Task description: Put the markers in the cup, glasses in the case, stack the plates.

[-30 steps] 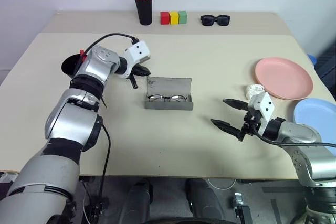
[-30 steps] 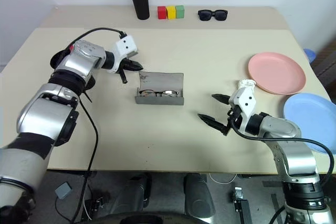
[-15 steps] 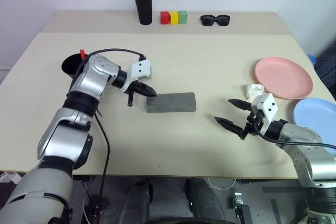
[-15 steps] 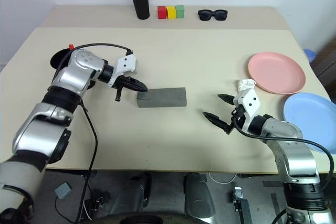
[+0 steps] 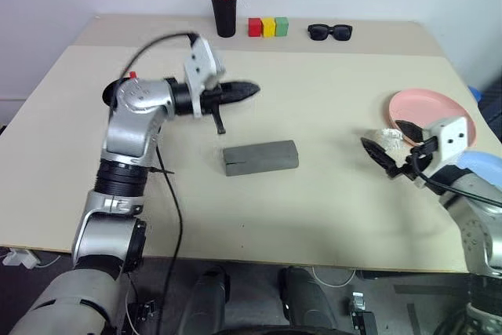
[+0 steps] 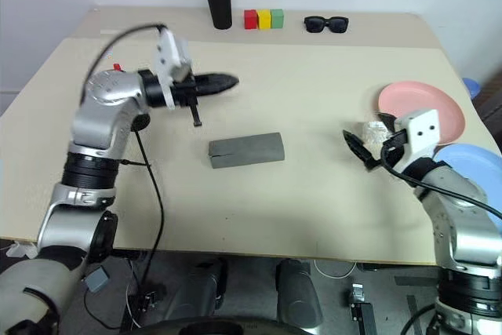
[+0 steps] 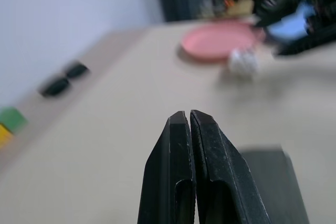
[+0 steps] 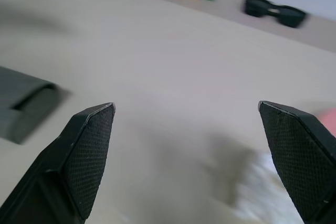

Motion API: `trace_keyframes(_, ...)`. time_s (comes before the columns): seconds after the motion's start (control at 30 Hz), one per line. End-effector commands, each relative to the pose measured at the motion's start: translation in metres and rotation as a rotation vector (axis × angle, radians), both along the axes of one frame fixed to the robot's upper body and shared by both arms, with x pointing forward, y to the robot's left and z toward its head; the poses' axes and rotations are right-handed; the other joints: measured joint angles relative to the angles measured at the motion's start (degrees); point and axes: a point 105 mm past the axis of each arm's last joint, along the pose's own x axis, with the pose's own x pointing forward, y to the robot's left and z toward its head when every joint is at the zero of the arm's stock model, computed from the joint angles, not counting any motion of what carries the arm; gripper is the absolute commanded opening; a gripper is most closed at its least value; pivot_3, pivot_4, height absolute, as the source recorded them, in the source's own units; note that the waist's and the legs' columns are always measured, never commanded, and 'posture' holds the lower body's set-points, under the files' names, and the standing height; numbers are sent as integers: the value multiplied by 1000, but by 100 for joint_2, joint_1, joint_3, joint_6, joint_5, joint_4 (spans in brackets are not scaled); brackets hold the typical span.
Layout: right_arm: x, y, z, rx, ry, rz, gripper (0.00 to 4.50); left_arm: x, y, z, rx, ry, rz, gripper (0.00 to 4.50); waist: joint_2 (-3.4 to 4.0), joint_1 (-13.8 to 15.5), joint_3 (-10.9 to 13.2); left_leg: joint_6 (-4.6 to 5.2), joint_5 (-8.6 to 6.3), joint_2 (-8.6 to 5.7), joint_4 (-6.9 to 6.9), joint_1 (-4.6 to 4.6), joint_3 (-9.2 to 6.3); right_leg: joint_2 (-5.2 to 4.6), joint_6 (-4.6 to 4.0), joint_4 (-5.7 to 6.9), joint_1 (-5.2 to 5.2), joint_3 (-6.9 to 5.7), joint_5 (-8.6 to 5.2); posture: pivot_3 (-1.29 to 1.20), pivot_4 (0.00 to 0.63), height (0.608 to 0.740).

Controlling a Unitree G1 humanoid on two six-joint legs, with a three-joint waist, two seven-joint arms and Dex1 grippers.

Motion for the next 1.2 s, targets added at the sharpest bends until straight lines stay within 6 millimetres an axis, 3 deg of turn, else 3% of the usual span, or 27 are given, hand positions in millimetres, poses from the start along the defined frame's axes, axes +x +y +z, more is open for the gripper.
trace_keyframes(0.03,-9,-24,11,-60,-42,-145,4500,-21,-16,2,-44,37,-71,70,0,1,0,0,0,0,1,0,0,0,0,0,1,0,0,0,150,740)
trace_keyframes(0.13,-13,-40,1,-88,13,-229,4500,-36,-29,-12,-28,92,-165,70,1,-12,0,0,0,0,5,3,1,1,-1,3,3,1,0,0,150,740)
trace_keyframes(0.23,-23,-65,-23,-171,127,-342,4500,-59,-47,-49,93,140,-339,920,5,-2,-3,0,1,0,5,8,3,1,-2,2,7,2,0,0,150,740)
trace_keyframes(0.3,-28,-73,-30,-164,164,-384,4500,-67,-53,-61,143,151,-401,1858,4,2,-2,0,1,-1,5,9,5,1,-2,-3,12,2,0,0,150,740)
trace_keyframes(0.47,-42,-91,-46,-178,237,-484,4500,-71,-55,-72,185,169,-453,4431,9,-4,-6,0,0,0,5,13,6,2,-4,-3,14,4,0,0,150,740)
trace_keyframes(0.73,-57,-104,-70,-132,326,-552,4500,-73,-58,-76,230,154,-488,4479,9,2,-5,1,0,0,5,19,5,2,-4,-11,28,4,0,0,150,740)
trace_keyframes(0.83,-58,-107,-79,-120,356,-561,3639,-72,-59,-73,222,152,-489,4500,9,7,-6,1,0,0,4,28,5,2,-4,-18,41,4,0,0,150,740)
trace_keyframes(1.07,-51,-107,-74,-140,320,-580,161,-69,-56,-74,227,156,-468,4500,6,3,-6,5,-3,0,0,52,5,2,-4,-25,65,4,-2,0,150,740)
trace_keyframes(1.2,-45,-111,-63,-187,256,-617,45,-68,-54,-75,220,169,-449,4500,5,-1,-7,5,-2,0,-1,61,6,2,-4,-25,71,4,-2,0,150,740)
